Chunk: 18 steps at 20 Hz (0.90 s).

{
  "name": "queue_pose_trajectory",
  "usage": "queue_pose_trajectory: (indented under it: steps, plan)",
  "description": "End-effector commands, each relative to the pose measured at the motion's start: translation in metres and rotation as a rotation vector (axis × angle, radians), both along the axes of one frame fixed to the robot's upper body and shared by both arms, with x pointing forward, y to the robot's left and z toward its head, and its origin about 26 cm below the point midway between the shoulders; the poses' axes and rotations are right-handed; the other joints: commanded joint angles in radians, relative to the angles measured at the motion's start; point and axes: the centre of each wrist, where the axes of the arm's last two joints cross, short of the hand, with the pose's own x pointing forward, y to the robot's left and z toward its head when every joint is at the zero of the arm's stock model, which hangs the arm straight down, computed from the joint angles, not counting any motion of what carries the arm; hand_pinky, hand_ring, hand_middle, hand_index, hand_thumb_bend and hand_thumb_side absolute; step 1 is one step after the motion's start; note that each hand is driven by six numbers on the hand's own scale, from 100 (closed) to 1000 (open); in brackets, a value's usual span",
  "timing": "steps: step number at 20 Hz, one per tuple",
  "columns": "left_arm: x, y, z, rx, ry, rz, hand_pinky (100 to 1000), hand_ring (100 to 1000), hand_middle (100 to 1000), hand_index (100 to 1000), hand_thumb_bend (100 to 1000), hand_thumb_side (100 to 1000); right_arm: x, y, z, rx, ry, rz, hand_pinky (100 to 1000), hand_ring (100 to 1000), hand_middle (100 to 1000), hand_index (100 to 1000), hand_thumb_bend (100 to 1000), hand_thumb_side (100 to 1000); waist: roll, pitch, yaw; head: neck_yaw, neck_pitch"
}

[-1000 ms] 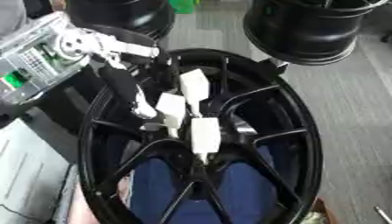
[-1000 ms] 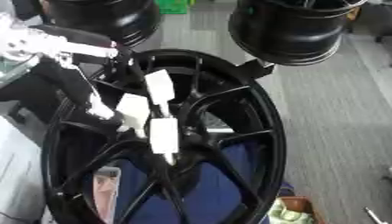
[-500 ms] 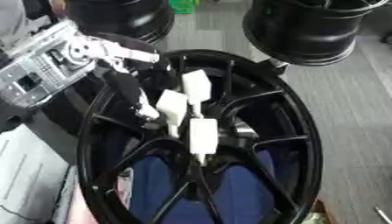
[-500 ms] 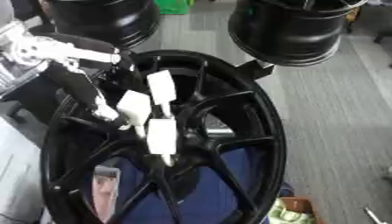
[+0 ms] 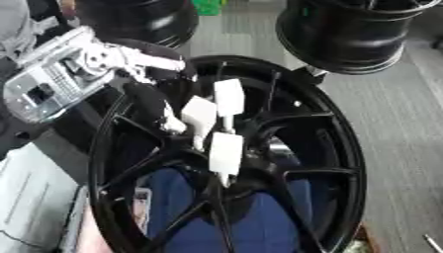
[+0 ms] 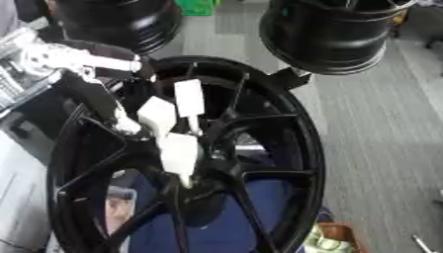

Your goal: Pull the pin out of the wheel hub.

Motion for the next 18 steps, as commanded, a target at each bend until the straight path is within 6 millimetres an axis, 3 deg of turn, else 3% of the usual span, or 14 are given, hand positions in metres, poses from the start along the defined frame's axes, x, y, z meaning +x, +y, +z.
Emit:
queue_pose_trajectory:
  steps: [1,4,9,13,18]
  plan:
    - [-0.005,0.0,0.011,-0.016,-0.006,-0.033,645,625,569,694,340,260,-0.003,-0.005,0.01,-0.005,-0.044,-0.029,878,729,738,834,100,346,-0.001,-0.015,-0.001,0.002,-0.01]
    - [-0.005,0.001,0.011,-0.037,0.021,-0.069,639,611,547,672,272,247,-0.003,-0.007,0.01,0.007,-0.045,-0.044,877,727,737,833,100,352,-0.001,-0.014,-0.003,0.002,-0.015]
    - [-0.007,0.003,0.015,-0.079,0.005,-0.093,596,531,431,548,210,236,-0.002,-0.007,0.01,0.017,-0.047,-0.046,877,727,738,836,100,358,0.0,-0.014,-0.002,-0.001,-0.016]
    - [-0.009,0.006,0.019,-0.116,-0.045,-0.084,576,497,388,506,204,188,-0.002,-0.007,0.01,0.018,-0.05,-0.042,877,727,738,840,100,375,-0.001,-0.015,-0.002,-0.003,-0.018]
    - [-0.012,0.012,0.023,-0.164,-0.104,-0.066,538,442,284,381,189,100,-0.003,-0.007,0.01,0.021,-0.054,-0.038,877,728,739,841,100,386,-0.002,-0.017,-0.003,-0.007,-0.019]
